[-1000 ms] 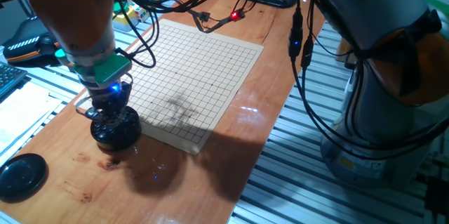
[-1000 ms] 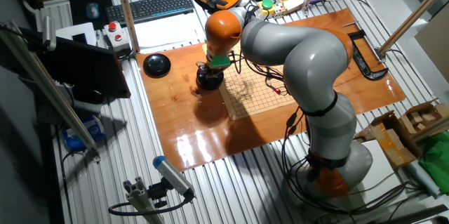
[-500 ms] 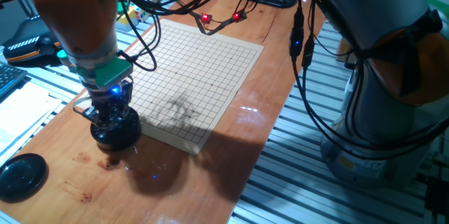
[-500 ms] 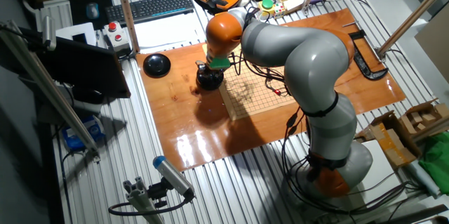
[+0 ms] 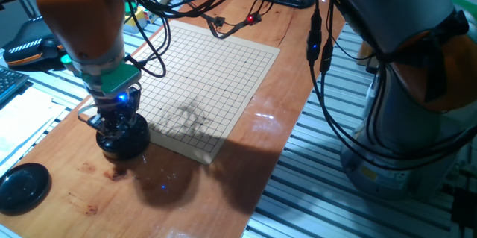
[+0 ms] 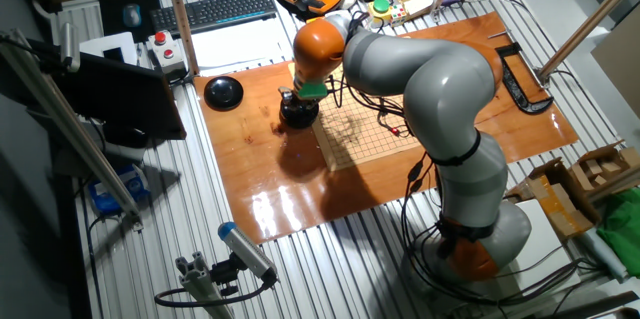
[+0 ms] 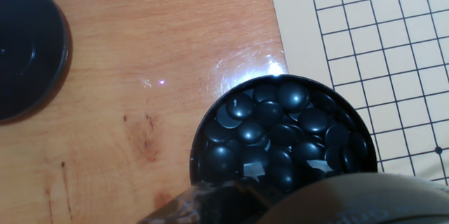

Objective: Play the first move as black on the 3-4 point in the upper right corner of the Go board

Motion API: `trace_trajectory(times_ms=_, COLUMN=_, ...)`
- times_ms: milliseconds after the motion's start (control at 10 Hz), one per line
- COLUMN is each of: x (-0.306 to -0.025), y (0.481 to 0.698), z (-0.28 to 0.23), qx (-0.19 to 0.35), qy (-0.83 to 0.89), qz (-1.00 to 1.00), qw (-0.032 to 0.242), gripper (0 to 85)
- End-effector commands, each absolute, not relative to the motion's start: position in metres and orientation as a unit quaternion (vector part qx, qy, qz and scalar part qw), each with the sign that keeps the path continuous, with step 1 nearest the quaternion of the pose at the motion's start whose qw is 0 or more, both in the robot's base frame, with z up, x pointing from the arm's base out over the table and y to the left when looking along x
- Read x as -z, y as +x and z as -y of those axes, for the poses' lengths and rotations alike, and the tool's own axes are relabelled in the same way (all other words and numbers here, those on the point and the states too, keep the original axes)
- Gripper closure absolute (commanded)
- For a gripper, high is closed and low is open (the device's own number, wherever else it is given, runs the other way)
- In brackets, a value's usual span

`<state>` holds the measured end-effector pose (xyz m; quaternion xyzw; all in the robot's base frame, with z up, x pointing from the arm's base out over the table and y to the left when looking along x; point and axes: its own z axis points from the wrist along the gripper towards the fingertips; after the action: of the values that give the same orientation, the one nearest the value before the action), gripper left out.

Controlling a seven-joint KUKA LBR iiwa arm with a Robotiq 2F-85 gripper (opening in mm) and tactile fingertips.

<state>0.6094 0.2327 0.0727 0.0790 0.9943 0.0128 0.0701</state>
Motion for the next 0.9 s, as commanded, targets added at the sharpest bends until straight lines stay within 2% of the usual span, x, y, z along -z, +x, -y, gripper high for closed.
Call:
trace_trajectory(times_ms=0, x=-0.0721, y=0.6096, z=-0.2328, qx=-0.010, qy=0.079, qz=-0.994, qw=0.072, gripper=47.3)
trace_trajectory(times_ms=800, x=-0.0686, y=0.6115, z=-0.2331, qx=0.011, qy=0.069, qz=-0.995, qw=0.077, gripper=47.7)
